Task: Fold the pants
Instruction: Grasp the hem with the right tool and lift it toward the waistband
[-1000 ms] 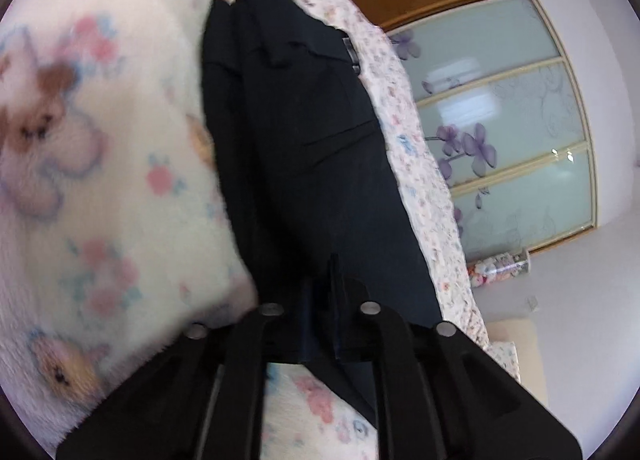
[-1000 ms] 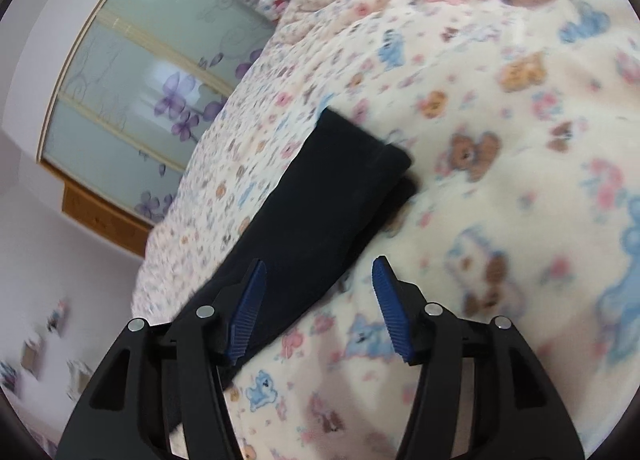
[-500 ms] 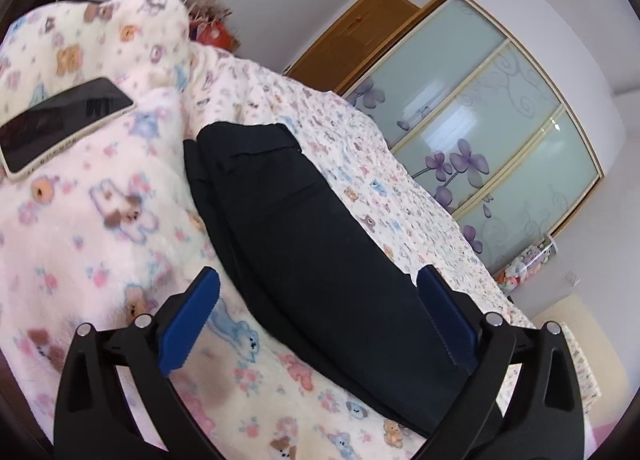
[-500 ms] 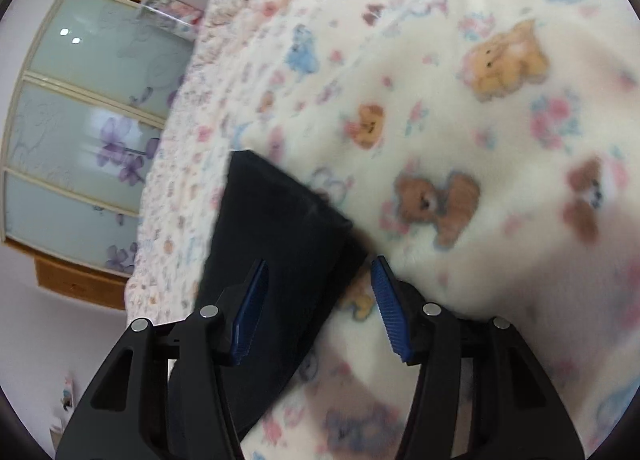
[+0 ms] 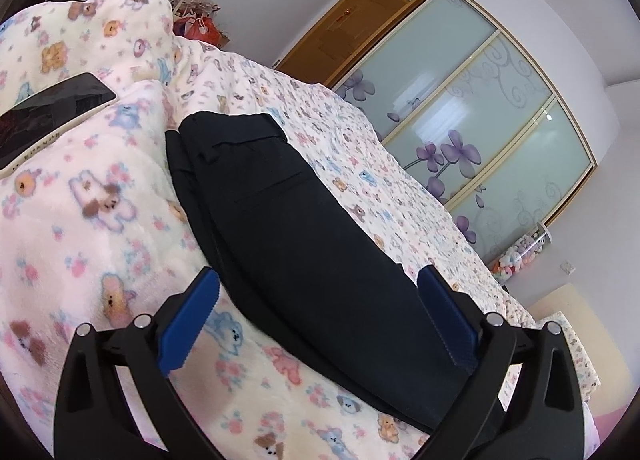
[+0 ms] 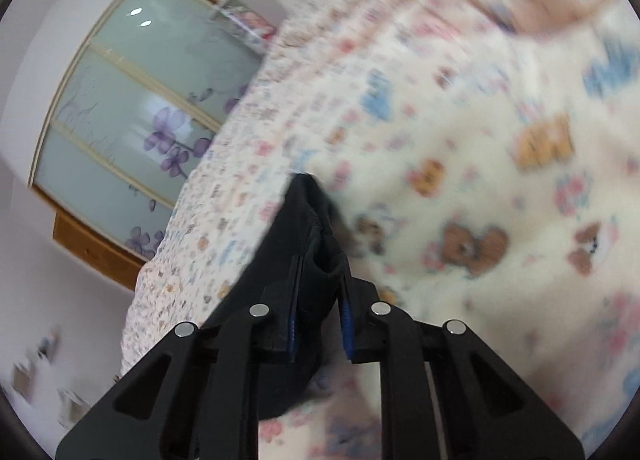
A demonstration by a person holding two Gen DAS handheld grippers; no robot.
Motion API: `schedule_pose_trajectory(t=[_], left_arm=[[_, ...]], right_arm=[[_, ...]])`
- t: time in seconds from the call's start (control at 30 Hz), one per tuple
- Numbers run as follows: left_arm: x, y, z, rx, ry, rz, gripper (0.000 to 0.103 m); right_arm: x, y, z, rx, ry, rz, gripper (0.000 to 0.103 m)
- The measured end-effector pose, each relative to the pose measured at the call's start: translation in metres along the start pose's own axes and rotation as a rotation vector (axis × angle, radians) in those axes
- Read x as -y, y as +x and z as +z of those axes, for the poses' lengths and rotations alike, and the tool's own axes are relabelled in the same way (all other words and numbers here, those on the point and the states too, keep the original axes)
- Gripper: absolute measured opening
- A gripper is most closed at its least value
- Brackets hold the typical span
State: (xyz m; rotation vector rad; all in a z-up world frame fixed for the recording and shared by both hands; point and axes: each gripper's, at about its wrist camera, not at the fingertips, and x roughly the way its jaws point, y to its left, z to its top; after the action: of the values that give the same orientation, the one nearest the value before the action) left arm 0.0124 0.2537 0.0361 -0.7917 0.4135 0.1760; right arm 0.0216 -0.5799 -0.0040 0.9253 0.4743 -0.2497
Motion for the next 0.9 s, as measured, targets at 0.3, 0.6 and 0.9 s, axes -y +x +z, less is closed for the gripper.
schedule_pose_trajectory(t=[0.3,0.6,0.9], left_arm=[[-0.005,-0.001,0.003,0.0,-0.014,-0.02,0.1],[-0.008,-0.007,0.006,0.015,-0.033,-0.047,0.101],[-0.007,-0.006,0.005,-0.008,-0.028,-0.065,0.101]], right_arm=[[-0.109,-0.006,-0.009,0.004,-0.149,0.217,0.015],[-0.277,0.042,-0.105,-0.225,-0.338,0.498,0.015],[-0.35,0.117,-0.248,-0.491,-0.413,0.493,0.015]])
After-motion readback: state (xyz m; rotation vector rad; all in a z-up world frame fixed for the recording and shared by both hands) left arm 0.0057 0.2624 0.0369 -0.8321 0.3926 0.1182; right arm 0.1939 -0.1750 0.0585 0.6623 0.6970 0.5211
